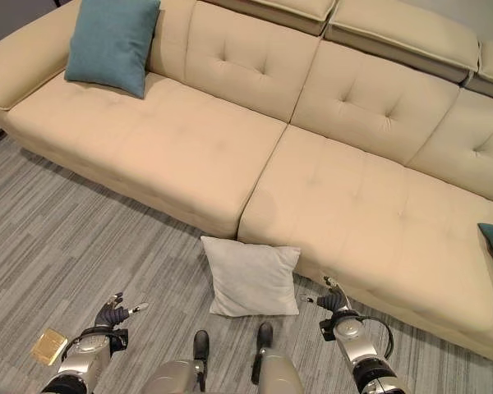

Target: Pick up all the scattered cushions and arrange them neatly on the sofa.

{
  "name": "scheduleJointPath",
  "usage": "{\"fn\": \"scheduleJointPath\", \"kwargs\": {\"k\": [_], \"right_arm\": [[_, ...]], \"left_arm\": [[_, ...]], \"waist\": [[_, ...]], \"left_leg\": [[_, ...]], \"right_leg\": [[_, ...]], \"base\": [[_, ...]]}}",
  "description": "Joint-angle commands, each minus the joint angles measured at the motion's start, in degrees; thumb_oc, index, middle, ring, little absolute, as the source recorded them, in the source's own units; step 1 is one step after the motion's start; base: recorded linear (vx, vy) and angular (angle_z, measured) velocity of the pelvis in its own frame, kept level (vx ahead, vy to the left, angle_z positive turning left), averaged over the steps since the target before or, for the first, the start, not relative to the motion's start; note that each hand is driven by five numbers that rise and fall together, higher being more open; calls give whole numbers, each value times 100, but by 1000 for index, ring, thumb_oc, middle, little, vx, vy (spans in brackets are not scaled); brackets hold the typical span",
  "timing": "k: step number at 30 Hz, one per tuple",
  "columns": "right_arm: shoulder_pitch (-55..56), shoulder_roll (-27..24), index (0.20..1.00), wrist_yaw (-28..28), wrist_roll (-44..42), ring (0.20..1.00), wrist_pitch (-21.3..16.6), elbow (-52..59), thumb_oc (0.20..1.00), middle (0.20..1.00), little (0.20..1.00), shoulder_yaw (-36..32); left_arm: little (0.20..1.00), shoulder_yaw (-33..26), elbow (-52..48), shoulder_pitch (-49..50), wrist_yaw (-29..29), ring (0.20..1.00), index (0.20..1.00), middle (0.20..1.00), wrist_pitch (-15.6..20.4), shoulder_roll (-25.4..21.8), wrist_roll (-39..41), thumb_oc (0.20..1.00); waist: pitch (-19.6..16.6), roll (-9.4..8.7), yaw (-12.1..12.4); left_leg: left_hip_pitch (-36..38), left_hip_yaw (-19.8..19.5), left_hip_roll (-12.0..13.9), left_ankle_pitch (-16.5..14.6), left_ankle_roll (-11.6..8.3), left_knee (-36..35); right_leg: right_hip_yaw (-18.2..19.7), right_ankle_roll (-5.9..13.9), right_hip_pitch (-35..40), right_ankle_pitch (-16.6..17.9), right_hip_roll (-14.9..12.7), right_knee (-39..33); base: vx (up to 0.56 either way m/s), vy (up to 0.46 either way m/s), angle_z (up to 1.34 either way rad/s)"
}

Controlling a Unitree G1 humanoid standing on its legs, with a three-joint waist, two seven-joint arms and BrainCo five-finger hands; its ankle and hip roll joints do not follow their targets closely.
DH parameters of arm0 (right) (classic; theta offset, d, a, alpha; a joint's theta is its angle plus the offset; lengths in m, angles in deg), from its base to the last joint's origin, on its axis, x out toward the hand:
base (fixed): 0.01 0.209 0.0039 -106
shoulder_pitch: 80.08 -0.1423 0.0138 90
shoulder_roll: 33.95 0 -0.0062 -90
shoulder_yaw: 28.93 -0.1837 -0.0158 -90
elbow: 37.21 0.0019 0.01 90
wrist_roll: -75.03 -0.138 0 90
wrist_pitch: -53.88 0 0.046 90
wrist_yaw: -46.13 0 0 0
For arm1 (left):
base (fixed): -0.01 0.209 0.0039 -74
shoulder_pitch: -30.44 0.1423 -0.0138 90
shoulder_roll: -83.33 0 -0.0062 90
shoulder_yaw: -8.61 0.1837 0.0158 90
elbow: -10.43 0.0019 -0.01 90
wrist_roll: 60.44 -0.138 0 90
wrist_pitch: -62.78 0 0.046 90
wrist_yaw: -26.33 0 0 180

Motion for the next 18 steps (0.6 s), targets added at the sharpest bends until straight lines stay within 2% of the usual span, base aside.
{"fn": "scheduleJointPath", "kwargs": {"k": [1, 10, 16, 18], "right_arm": [[-111, -222, 1000, -9, 140, 1000, -134, 20, 1000, 1000, 1000, 0], [-89, -380, 1000, -62, 126, 1000, -112, 236, 1000, 1000, 1000, 2], [-119, -408, 1000, -102, 132, 1000, -127, 267, 1000, 1000, 1000, 44], [-142, -379, 1000, -116, 194, 1000, -103, 273, 1000, 1000, 1000, 66]], "left_arm": [[1000, -15, -72, 145, -16, 1000, 1000, 1000, 174, -32, -28, 1000], [1000, 95, -96, 12, -36, 1000, 1000, 1000, 113, 105, 25, 1000], [1000, 194, -413, -98, -92, 1000, 1000, 1000, 168, 80, 53, 1000], [1000, 237, -458, -91, -81, 1000, 1000, 1000, 159, 83, 66, 1000]], "waist": [[-218, -164, 107], [-192, -68, 76], [-152, -78, 58], [-128, -140, 54]], "left_leg": [[102, -339, 29, -476, -395, 483], [16, -477, 298, -242, -557, 149], [-15, -439, 275, -298, -538, 234], [36, -390, 178, -407, -453, 335]], "right_leg": [[-127, 1, 87, 666, -22, -164], [-388, -96, 95, 530, 117, -265], [-368, -74, 106, 536, 115, -283], [-260, 7, 114, 685, 93, -292]], "base": [[131, -140, 40], [33, -90, 17], [-11, 1, -3], [-16, 77, -12]]}}
